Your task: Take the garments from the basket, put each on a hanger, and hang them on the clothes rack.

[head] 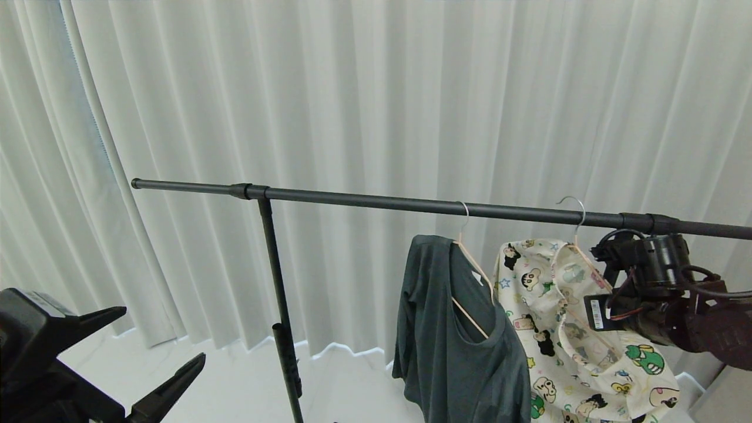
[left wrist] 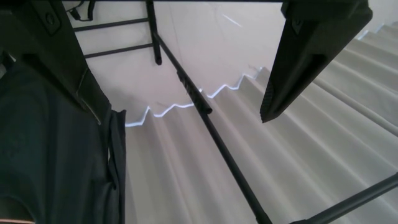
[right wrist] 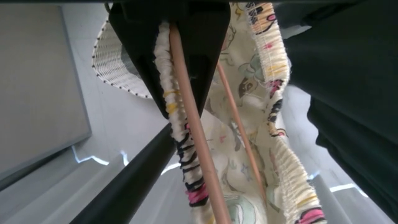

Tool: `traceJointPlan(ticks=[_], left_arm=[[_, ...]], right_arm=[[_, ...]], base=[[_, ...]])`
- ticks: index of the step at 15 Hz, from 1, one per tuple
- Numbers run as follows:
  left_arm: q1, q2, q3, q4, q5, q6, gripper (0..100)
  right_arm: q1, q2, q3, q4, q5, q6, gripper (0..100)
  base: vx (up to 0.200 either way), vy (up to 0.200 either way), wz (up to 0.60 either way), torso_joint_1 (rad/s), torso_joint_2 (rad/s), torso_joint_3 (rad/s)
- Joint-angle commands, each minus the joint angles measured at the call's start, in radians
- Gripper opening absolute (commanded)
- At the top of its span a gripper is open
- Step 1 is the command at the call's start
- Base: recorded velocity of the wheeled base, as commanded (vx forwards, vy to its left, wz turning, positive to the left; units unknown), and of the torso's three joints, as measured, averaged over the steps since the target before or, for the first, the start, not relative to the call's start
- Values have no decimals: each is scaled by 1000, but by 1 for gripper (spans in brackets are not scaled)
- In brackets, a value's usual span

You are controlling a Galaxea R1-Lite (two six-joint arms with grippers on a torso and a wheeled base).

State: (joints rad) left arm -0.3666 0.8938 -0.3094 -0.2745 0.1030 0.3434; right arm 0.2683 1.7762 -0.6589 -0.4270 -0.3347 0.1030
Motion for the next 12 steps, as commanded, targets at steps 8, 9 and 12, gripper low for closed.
traceJointPlan(ticks=[8,9,12], left_arm=[[0,-1,-1,0,1,0,100],[0,-1,-1,0,1,0,100],[0,-3,-4,-2,1,0,100]], right_arm=[[0,72,-77,-1,-1,3,0],[0,77,-79,-2,-1,4,0],[0,94,-77,-30,-1,4,0]], base=[[0,0,0,0,0,0],[0,0,0,0,0,0],[0,0,0,0,0,0]])
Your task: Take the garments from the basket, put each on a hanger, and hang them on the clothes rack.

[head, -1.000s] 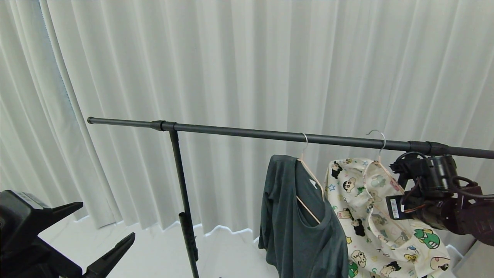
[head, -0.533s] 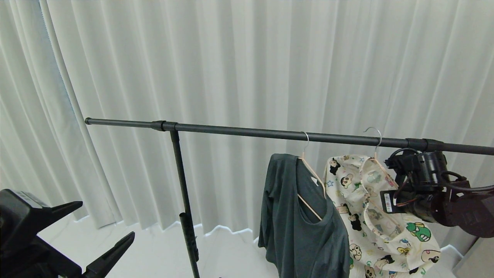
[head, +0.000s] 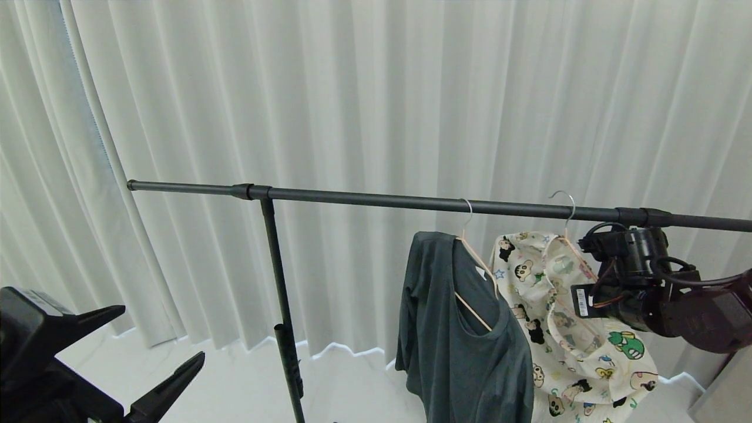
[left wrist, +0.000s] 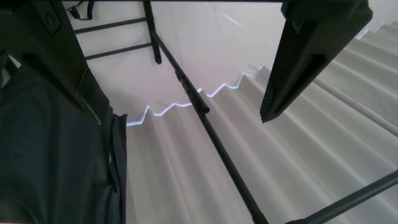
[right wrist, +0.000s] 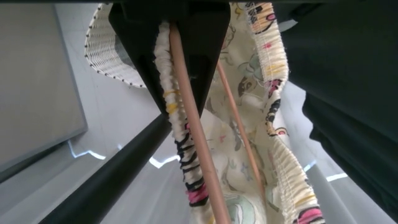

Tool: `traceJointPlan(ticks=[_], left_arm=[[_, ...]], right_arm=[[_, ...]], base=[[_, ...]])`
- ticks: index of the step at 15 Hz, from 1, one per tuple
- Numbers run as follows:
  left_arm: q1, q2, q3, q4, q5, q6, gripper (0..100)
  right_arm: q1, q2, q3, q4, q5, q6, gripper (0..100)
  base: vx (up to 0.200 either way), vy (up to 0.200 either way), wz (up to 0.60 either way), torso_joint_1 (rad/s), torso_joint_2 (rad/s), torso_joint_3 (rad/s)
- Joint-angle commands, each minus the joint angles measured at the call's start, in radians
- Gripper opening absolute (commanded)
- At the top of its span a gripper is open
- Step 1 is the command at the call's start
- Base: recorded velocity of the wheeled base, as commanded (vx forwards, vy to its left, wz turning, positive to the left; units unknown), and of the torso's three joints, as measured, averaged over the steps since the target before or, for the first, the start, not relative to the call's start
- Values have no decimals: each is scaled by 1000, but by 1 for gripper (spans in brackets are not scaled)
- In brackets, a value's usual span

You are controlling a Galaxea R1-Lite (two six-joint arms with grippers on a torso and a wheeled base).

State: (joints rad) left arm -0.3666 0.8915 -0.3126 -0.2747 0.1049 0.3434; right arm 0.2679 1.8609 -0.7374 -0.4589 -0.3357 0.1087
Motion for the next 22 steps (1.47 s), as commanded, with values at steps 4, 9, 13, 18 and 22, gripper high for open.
traceJointPlan(ticks=[4,9,13,18,22], left_arm=[[0,1,-16,0,6,0,100],[0,0,-16,0,6,5,100],[0,-20,-13,0,21,11,100],[0,-34,-8,0,29,11,100],[0,-34,-14,0,38,16,100]], right_arm=[[1,37,-8,-21,0,-1,0],[2,55,-25,-27,1,0,0],[2,80,-60,-27,1,0,0],[1,103,-76,-27,1,3,0],[1,132,-102,-27,1,6,0]], base=[[0,0,0,0,0,0],[0,0,0,0,0,0],[0,0,0,0,0,0],[0,0,0,0,0,0],[0,0,0,0,0,0]])
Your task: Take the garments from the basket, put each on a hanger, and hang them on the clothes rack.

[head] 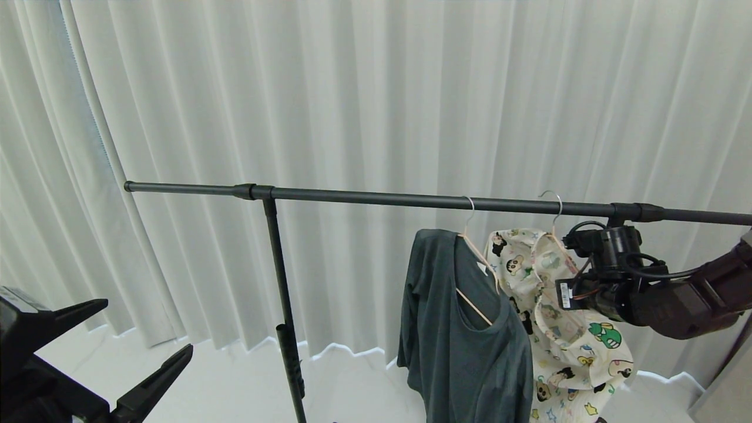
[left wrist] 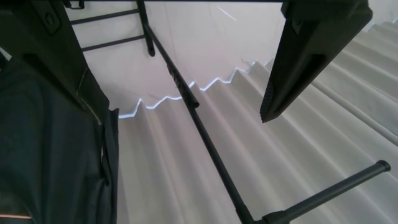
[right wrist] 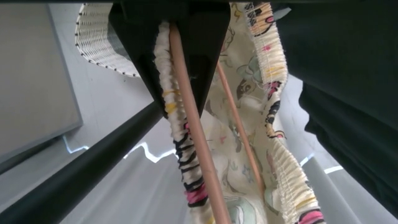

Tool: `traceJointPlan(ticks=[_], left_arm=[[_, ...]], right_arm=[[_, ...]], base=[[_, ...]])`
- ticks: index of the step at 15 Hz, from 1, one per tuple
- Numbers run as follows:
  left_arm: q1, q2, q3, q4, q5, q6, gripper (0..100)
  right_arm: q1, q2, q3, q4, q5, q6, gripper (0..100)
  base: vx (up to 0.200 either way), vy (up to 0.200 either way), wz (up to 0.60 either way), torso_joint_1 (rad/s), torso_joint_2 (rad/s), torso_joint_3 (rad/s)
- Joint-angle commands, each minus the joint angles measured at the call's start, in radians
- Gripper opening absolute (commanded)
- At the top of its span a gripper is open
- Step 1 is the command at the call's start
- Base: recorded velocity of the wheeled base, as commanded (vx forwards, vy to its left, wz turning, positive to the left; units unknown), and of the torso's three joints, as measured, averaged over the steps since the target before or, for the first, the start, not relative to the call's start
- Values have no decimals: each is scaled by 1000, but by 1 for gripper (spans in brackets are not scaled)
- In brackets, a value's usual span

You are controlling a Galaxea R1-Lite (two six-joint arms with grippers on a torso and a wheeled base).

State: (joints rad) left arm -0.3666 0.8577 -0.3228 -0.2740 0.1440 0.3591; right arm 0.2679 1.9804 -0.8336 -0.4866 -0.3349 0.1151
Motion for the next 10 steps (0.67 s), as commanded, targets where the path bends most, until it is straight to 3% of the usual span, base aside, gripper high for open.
traceJointPlan(ticks=[1,10], left_arm=[[0,0,-4,-1,8,4,100],[0,-2,-2,-1,8,4,100]], right_arm=[[1,17,-7,-1,0,0,0],[33,-14,25,2,-21,24,0]], base=[[0,0,0,0,0,0],[0,0,0,0,0,0]])
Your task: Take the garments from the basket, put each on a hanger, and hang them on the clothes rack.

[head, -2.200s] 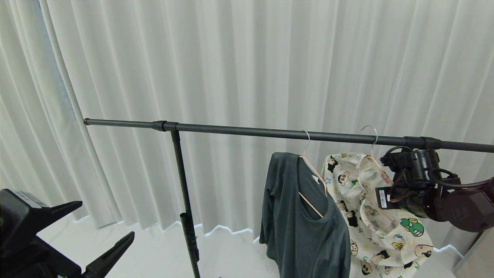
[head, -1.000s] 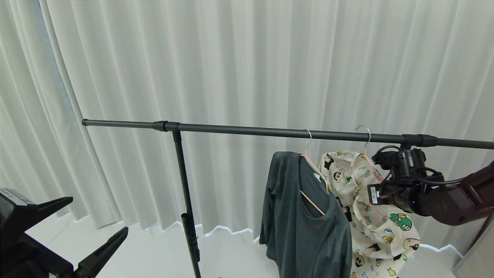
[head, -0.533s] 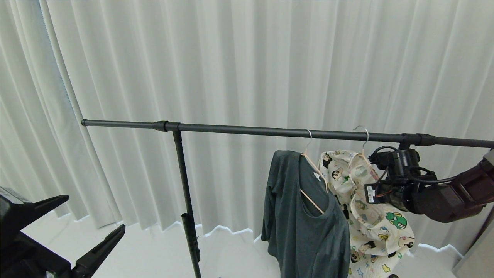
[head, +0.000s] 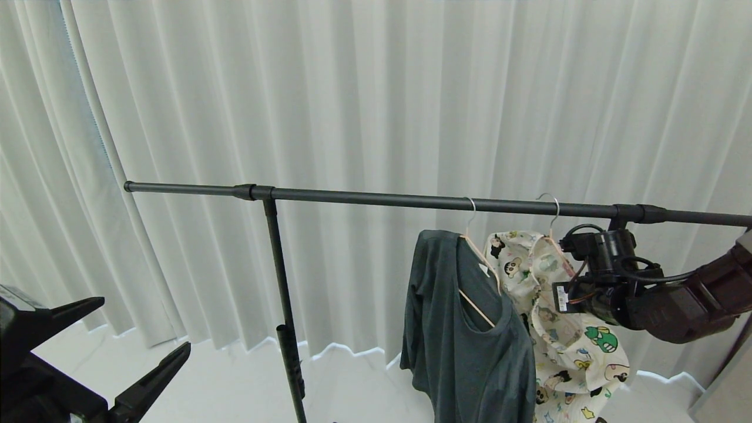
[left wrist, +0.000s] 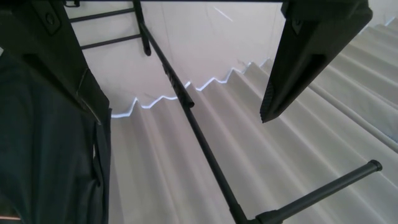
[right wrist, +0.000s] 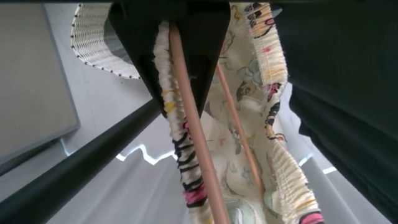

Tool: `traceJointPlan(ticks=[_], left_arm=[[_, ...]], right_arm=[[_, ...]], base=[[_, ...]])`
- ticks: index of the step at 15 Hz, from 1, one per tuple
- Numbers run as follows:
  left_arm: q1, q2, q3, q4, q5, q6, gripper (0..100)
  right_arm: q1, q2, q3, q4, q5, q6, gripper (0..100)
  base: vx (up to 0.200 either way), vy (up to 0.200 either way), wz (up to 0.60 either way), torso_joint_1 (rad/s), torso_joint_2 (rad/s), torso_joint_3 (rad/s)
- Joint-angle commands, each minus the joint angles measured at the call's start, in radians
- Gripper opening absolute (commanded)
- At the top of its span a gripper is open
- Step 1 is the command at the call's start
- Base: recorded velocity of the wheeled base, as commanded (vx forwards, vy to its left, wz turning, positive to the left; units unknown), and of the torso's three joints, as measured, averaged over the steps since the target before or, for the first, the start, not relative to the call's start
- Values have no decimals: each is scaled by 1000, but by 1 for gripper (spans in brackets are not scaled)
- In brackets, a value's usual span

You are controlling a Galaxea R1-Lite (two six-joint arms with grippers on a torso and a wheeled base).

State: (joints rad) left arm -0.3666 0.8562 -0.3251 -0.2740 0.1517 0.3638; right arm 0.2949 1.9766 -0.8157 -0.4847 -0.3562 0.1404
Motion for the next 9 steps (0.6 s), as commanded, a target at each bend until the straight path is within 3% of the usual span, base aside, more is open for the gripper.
traceJointPlan(ticks=[1,9], left_arm=[[0,0,0,-1,0,0,100],[0,0,3,-1,0,-2,100]], right_arm=[[6,-12,9,0,-1,1,0],[15,-24,43,3,-12,-1,0]], base=[[0,0,0,0,0,0],[0,0,0,0,0,0]])
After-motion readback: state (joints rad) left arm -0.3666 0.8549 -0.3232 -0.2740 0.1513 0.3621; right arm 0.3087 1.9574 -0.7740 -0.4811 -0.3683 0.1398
